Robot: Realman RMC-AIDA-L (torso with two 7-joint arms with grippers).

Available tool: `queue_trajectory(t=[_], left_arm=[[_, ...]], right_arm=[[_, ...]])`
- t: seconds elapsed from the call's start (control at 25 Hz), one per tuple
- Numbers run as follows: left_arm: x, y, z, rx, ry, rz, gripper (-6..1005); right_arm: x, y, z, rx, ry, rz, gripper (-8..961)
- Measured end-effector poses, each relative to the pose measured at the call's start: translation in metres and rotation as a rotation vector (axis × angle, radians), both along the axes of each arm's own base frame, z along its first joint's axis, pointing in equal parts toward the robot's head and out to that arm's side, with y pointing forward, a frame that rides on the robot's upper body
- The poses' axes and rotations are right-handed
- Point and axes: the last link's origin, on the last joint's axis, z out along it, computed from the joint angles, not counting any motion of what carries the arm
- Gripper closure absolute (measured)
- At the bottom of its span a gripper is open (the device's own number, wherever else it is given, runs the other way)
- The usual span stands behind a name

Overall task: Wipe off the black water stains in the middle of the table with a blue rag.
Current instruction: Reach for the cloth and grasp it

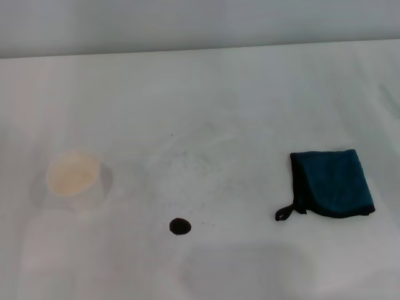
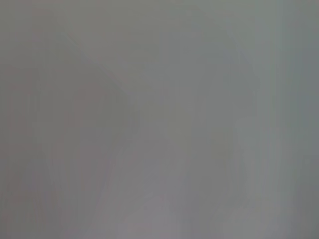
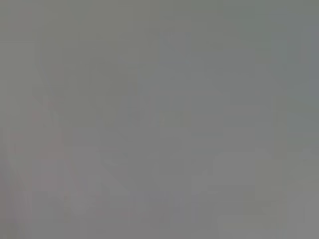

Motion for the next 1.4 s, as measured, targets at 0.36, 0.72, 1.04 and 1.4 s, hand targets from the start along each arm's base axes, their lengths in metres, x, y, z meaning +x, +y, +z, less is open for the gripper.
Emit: queue_trajectory(t=[0.36, 0.72, 1.04, 1.4], left_arm=[[0.003, 0.002, -0.002, -0.001, -0.036, -0.012, 119], [0.002, 0.003, -0.002, -0.004, -0.032, -0.005, 119], [0.002, 0.004, -0.002, -0.008, -0.025, -0.002, 119], [0.001, 0.006, 0.000, -0.003, -0.023, -0.001, 119]], right_arm=[[-0.002, -0.006, 0.011, 0.000, 0.014, 0.031, 168], [-0.005, -0.011, 0.022, -0.072, 0.007, 0.051, 169], [-0.025, -0.009, 0.050, -0.203, 0.021, 0.075, 171], [-0.060, -0.003, 0.084, -0.377, 0.001, -0.001, 172]])
